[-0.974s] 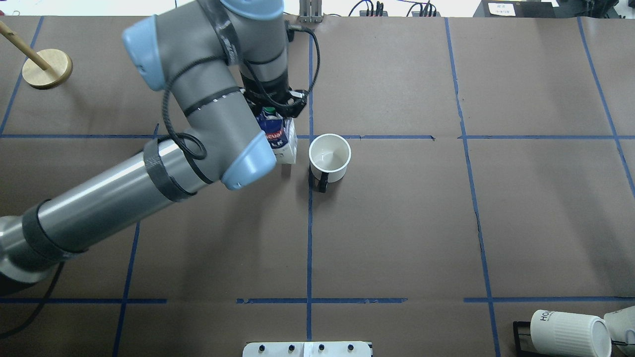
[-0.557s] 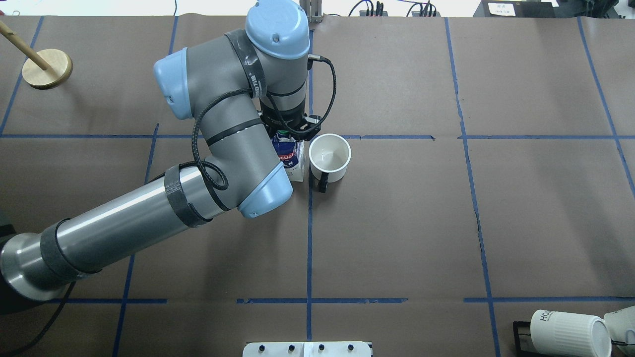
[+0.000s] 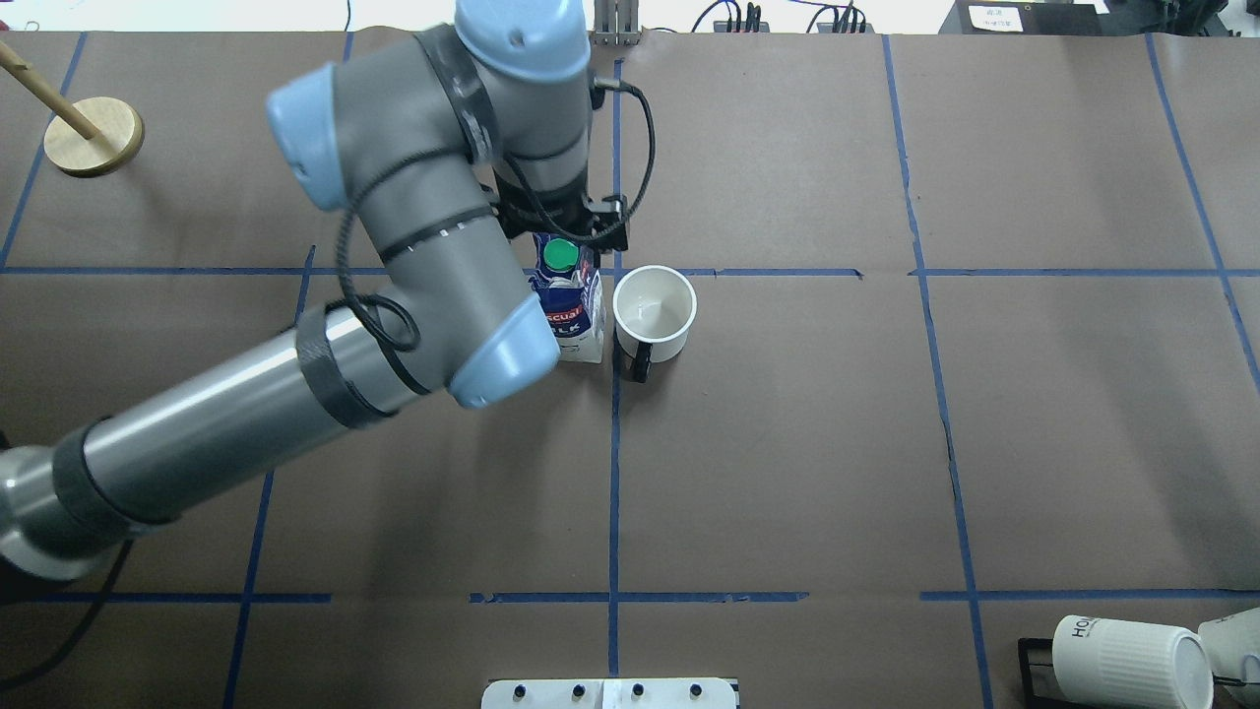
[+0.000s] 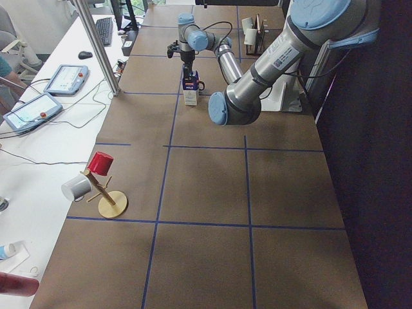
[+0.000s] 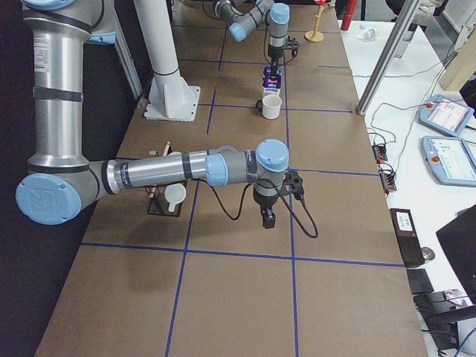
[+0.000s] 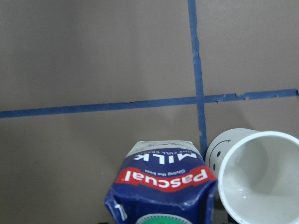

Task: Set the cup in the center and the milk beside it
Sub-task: 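Release the milk carton and lift the left gripper away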

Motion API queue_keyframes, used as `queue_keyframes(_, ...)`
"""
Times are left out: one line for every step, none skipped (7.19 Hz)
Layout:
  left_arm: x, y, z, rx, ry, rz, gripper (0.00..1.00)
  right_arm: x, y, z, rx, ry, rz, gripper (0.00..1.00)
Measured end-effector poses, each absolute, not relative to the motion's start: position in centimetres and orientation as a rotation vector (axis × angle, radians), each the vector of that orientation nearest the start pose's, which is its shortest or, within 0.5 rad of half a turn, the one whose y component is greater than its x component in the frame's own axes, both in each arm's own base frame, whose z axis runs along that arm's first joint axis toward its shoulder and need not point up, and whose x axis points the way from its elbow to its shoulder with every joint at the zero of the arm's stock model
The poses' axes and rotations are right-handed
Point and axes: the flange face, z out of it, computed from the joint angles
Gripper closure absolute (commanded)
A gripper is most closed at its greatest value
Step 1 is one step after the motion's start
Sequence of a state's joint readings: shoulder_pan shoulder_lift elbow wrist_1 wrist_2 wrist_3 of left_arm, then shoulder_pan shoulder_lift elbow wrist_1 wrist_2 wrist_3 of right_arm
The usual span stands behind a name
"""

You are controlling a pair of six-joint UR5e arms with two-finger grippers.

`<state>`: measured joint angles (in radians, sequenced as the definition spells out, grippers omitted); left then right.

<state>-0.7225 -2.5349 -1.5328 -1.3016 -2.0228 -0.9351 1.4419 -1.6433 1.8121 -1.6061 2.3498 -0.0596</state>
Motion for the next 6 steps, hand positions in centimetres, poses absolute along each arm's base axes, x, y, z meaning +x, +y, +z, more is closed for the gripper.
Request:
queue_keyframes(43.9,-56.0,11.1,0.064,0.788,0.102,0.0,0.3,-46.8,57.9,0.096,-0.783,-0.228,0.01)
queue_keyframes(39.0,-57.5,14.5,0.074,0.79,0.15,0.0,0.3,-46.8,58.1,0.093,-0.782,-0.227,0.01)
queue_keyframes(33.4,-59.2,18.9,0.086,0.79,0.197,0.0,0.4,-46.7,58.3,0.088,-0.781,-0.225,0.01)
queue_keyframes(27.8,-60.7,23.4,0.092,0.796,0.236,0.0,0.4,-46.5,58.4,0.084,-0.781,-0.222,0.01)
queue_keyframes(22.6,-61.7,28.1,0.097,0.794,0.273,0.0,0.4,-46.4,58.5,0.081,-0.782,-0.22,0.01)
queue_keyframes(18.5,-61.7,32.8,0.094,0.78,0.298,0.0,0.4,-46.4,58.5,0.079,-0.783,-0.217,0.01)
